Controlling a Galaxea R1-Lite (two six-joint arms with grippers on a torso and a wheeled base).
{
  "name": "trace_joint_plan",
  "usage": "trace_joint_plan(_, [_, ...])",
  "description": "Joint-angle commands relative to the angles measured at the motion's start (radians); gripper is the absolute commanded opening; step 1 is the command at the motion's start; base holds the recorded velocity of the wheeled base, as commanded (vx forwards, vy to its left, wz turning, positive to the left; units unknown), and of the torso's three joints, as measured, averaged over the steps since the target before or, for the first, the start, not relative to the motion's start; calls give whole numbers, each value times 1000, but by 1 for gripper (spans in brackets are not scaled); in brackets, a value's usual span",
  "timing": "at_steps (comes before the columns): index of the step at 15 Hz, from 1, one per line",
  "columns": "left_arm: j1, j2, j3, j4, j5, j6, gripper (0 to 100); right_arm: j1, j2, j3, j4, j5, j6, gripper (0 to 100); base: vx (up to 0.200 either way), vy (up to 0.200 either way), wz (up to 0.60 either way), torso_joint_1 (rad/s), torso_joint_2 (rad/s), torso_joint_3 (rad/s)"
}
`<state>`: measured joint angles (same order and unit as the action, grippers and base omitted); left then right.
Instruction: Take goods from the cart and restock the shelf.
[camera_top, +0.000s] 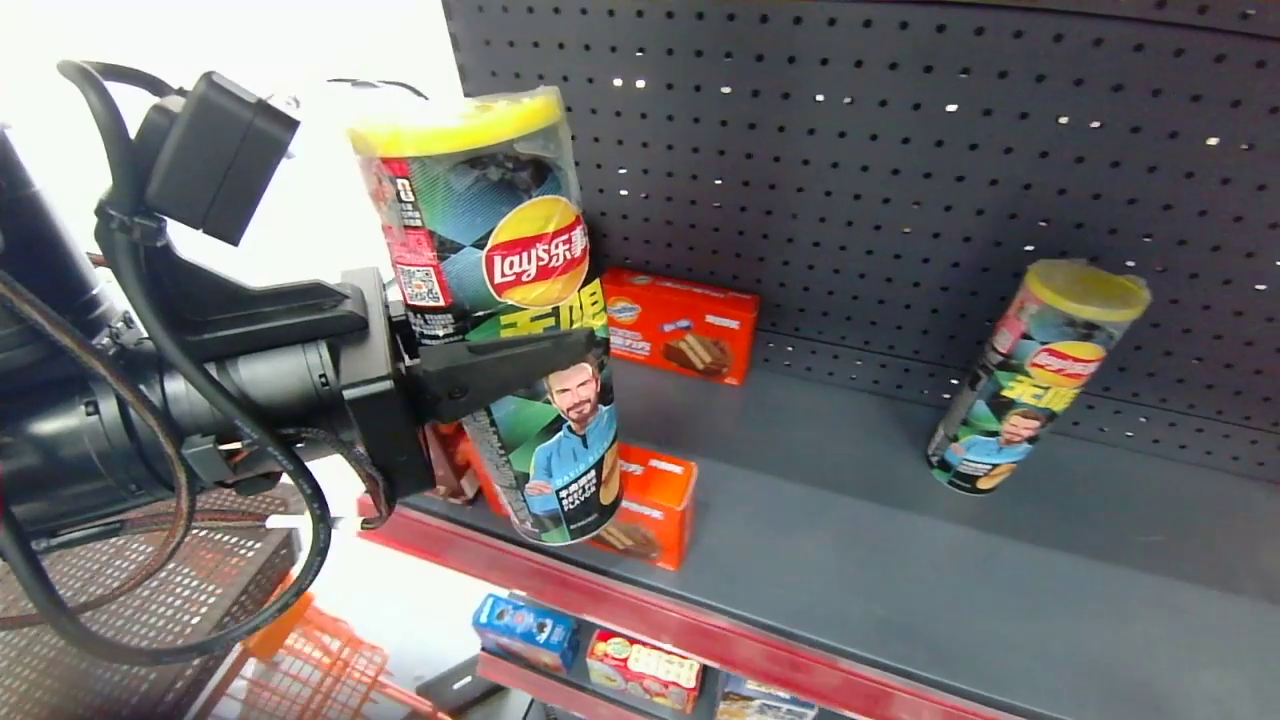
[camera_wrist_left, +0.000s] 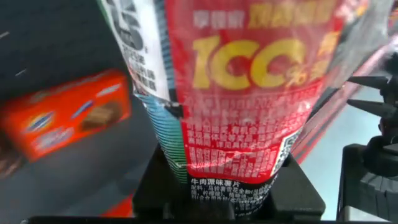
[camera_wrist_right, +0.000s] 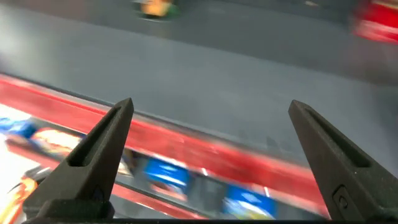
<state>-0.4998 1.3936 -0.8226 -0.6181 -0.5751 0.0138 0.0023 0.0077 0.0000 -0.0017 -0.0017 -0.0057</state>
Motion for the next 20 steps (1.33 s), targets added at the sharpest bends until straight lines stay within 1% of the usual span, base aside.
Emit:
trace_joint_plan(1, [0,-1,5,0,0,0,0,1,0,0,0,0,0,100,0,0,-600,7,7,2])
trace_joint_plan(6, [0,-1,10,0,1,0,0,1,2,0,0,0,0,100,0,0,-600,2,2,3])
trace_joint_plan(11, [1,-12,49,0,3,2,0,1,0,0,0,0,1,100,0,0,0,0,0,0])
trace_joint_plan(15, [9,-22,60,0,4,0,0,1,2,0,0,0,0,100,0,0,0,0,0,0])
trace_joint_plan(17, [9,-30,79,0,4,0,0,1,0,0,0,-1,4,100,0,0,600,-12,14,15])
trace_joint_plan(20, [10,-39,92,0,4,-2,0,1,0,0,0,-1,4,100,0,0,0,-71,172,108])
